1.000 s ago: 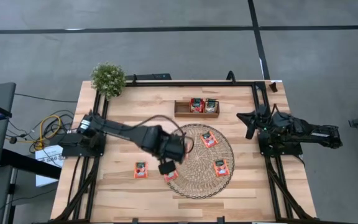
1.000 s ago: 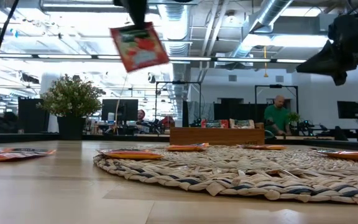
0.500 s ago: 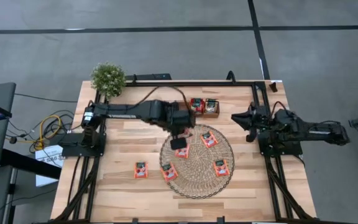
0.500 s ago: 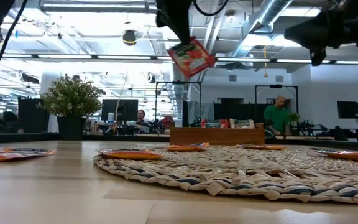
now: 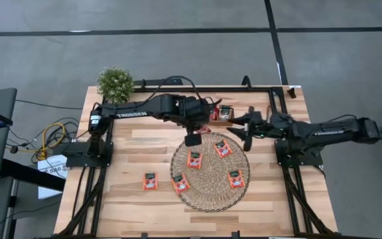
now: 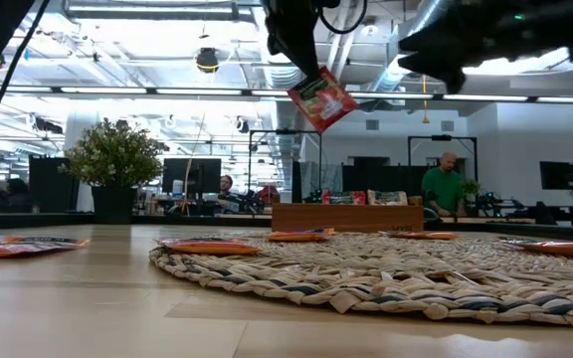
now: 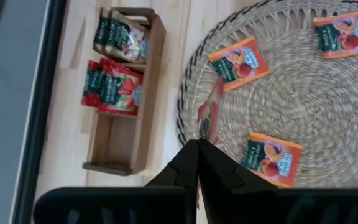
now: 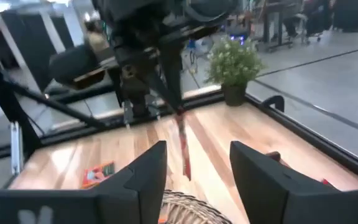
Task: Pick & Place Tea
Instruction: Put the red tea bag into the middle section of the wooden organizer
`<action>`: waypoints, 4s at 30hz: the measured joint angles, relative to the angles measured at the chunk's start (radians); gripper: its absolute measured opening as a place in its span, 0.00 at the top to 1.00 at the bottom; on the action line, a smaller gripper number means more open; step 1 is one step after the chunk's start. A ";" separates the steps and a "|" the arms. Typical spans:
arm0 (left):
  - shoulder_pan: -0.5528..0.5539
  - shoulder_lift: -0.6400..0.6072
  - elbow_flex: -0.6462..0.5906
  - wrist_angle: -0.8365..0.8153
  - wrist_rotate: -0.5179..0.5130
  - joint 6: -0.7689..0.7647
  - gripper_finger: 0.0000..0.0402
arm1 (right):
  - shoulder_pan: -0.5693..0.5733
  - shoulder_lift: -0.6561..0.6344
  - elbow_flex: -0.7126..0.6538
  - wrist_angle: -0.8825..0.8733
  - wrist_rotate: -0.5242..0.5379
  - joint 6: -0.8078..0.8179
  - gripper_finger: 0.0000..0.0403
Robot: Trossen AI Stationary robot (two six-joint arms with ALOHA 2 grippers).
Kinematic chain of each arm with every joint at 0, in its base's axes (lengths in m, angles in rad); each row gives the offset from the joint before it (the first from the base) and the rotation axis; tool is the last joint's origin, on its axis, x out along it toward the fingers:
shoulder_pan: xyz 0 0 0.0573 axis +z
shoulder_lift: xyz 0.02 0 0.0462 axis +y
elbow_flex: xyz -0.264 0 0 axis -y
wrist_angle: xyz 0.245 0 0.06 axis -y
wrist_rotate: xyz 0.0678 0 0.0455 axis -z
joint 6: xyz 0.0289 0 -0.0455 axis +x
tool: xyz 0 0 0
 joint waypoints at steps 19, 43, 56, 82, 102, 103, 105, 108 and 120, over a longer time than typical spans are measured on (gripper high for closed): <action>0.004 0.000 0.000 0.012 -0.004 0.075 1.00 | -0.204 0.419 0.342 -0.181 -0.425 -0.093 0.54; 0.018 0.000 0.000 0.071 -0.009 0.108 1.00 | -0.230 0.508 0.434 -0.238 -0.518 -0.142 0.61; 0.019 0.000 0.000 0.077 -0.001 0.109 1.00 | -0.274 0.507 0.434 -0.238 -0.518 -0.152 0.98; 0.017 0.001 -0.001 0.083 -0.286 0.182 1.00 | -0.288 0.507 0.432 -0.244 -0.324 -0.089 1.00; 0.145 -0.191 -0.395 0.341 -0.034 -0.088 1.00 | -0.394 0.507 0.102 0.235 -0.154 0.152 1.00; 0.148 -0.217 -0.447 0.383 -0.025 -0.098 1.00 | -0.394 0.507 0.096 0.235 -0.140 0.145 1.00; 0.157 -0.279 -0.557 0.484 -0.014 -0.133 1.00 | -0.394 0.507 0.090 0.236 -0.121 0.128 1.00; 0.162 -0.369 -0.716 0.616 -0.004 -0.196 1.00 | -0.394 0.539 0.091 0.263 -0.121 0.101 1.00; 0.161 -0.733 -1.199 0.945 -0.004 -0.438 1.00 | -0.399 0.803 0.090 0.578 -0.141 0.165 1.00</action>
